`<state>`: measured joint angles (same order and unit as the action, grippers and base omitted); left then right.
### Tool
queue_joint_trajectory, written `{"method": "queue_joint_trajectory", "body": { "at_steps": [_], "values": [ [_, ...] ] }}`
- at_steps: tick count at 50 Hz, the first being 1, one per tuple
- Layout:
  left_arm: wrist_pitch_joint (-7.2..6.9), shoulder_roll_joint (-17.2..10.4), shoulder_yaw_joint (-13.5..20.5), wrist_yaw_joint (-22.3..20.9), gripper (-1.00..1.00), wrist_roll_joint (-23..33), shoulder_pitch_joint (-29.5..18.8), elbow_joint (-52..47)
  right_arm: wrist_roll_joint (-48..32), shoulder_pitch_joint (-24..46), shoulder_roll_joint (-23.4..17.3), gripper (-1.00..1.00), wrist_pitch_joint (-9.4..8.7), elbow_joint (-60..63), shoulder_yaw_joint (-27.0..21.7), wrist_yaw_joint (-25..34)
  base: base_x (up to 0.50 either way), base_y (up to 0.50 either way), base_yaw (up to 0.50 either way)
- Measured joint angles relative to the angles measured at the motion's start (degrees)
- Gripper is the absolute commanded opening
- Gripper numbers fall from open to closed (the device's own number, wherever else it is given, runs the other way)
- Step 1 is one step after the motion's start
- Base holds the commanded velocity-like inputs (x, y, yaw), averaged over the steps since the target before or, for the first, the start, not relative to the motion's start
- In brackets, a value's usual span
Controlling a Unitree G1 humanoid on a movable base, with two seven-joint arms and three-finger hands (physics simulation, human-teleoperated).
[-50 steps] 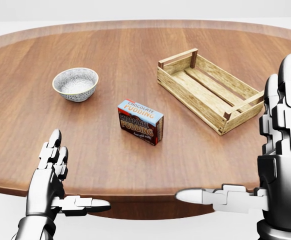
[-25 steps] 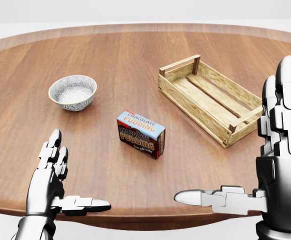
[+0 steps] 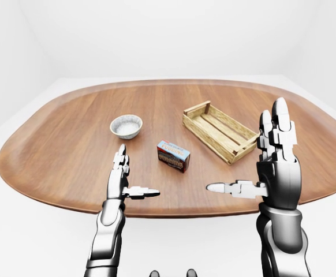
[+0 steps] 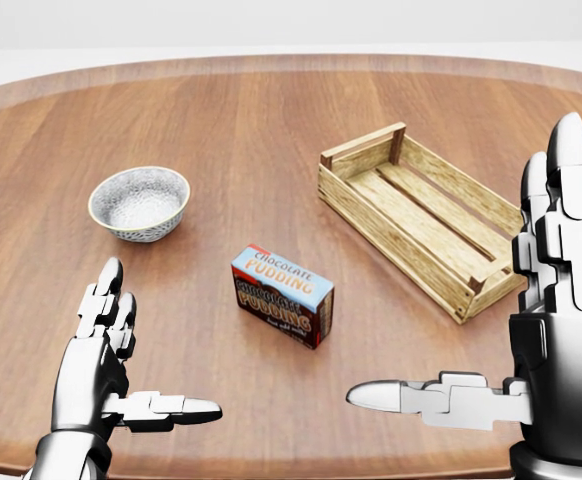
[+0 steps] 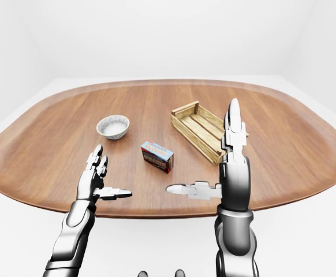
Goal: Pick up the chocolate pudding and put it in the tray.
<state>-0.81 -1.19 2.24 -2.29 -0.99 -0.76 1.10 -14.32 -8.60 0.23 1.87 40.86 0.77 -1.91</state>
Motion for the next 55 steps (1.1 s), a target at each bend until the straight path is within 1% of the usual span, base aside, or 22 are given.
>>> {"method": "queue_joint_trajectory", "body": {
  "at_steps": [17,23,38,45,55],
  "values": [
    [-0.01,0.0,0.0,0.0,1.0,0.0,0.0,0.0,0.0,0.1,0.0,1.0,-0.3,0.2,0.0,0.2,0.17,0.0,0.0],
    [-0.01,0.0,0.0,0.0,1.0,0.0,0.0,0.0,0.0,-0.1,0.0,1.0,0.32,-0.3,0.1,0.0,0.17,0.0,0.0],
    [-0.02,0.0,0.0,0.0,1.0,0.0,0.0,0.0,-0.2,-0.1,0.0,1.0,0.15,-0.3,0.3,0.1,0.18,0.0,0.0],
    [-0.02,0.0,0.0,0.0,1.0,0.0,0.0,0.0,-0.3,-0.4,0.0,1.0,0.95,-1.0,0.4,-0.1,0.19,0.0,0.0],
    [-0.01,0.0,0.0,0.0,1.0,0.0,0.0,0.0,-0.3,-0.3,0.0,1.0,0.41,-0.7,0.4,0.0,0.19,0.0,0.0]
  ]
}}
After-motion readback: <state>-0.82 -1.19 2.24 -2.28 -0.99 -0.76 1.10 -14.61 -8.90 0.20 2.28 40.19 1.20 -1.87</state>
